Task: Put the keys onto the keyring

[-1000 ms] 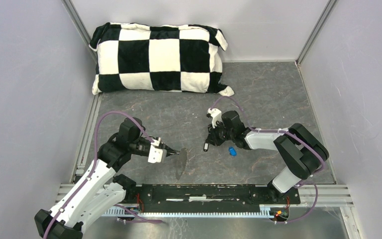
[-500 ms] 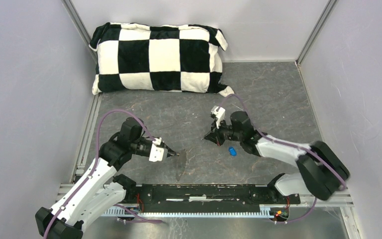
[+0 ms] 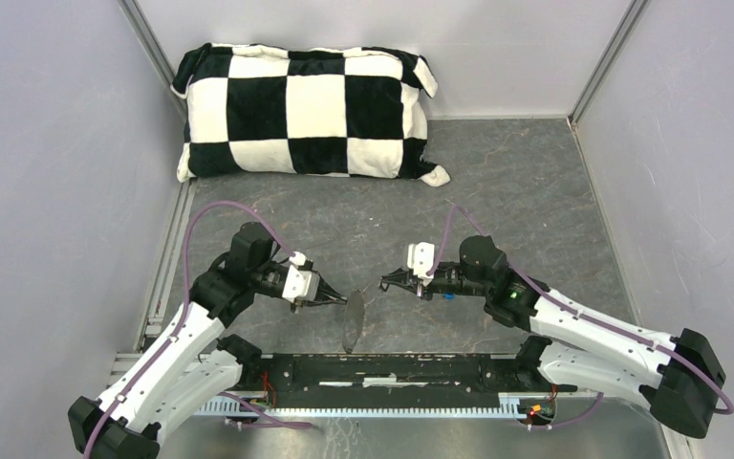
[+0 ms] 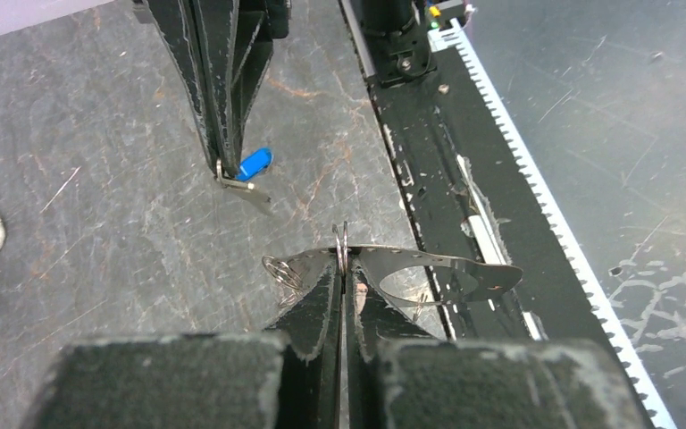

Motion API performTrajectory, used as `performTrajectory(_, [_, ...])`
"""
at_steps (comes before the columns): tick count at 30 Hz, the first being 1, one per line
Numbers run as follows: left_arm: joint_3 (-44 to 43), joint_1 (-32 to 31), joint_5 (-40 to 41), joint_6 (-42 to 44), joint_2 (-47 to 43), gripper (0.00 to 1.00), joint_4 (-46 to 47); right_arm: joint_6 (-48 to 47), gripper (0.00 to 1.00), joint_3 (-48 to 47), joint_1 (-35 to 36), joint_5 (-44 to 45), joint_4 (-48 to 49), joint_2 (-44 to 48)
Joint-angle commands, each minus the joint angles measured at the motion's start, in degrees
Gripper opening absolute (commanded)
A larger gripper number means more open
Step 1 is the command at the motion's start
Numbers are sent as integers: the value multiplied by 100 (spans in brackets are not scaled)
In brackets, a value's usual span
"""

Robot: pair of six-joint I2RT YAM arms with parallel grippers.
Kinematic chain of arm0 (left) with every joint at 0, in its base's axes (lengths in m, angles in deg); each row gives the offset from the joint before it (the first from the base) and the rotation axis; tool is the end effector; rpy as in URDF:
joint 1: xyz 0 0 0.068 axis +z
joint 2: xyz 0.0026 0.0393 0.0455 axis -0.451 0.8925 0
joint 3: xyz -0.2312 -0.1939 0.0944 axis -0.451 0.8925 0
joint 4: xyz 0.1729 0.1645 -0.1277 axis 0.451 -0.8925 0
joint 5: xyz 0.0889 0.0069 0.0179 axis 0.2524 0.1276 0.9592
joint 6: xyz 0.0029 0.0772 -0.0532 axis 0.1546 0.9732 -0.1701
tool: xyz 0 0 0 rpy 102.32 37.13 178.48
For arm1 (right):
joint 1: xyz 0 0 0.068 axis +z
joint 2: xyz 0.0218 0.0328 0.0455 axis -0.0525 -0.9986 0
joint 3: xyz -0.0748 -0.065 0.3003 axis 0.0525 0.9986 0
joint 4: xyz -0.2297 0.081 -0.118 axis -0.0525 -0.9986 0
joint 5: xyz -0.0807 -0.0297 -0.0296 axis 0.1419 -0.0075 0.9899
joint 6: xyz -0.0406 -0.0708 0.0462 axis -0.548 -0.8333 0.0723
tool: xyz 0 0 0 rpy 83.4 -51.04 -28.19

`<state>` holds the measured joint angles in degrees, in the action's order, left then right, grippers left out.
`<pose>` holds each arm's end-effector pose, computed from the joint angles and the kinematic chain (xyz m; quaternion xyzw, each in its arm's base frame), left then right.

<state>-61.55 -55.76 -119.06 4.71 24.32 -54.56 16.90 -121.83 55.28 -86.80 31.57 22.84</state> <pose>0.0855 -0.1357 0.2969 0.6449 0.4437 -0.4260 0.4536 0.1177 0.2156 0.2929 -0.5413 0.5466 0.3705 0.5205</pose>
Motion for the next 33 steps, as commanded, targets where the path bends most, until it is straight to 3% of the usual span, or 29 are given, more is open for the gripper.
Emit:
performTrajectory(1, [-305, 37, -574, -652, 80, 2, 478, -433, 0, -722, 212, -367, -423, 9])
performTrajectory(8, [-431, 34, -655, -749, 169, 2, 478, -703, 1, -1433, 491, -817, -1051, -503])
performTrajectory(19, [-425, 38, -701, -699, 151, 2, 467, -1268, 0, -1619, 715, -858, -1403, -444])
performTrajectory(33, [-586, 30, -689, 504, 303, 2, -355, -1557, 0, -1942, 1025, -659, -1456, -704])
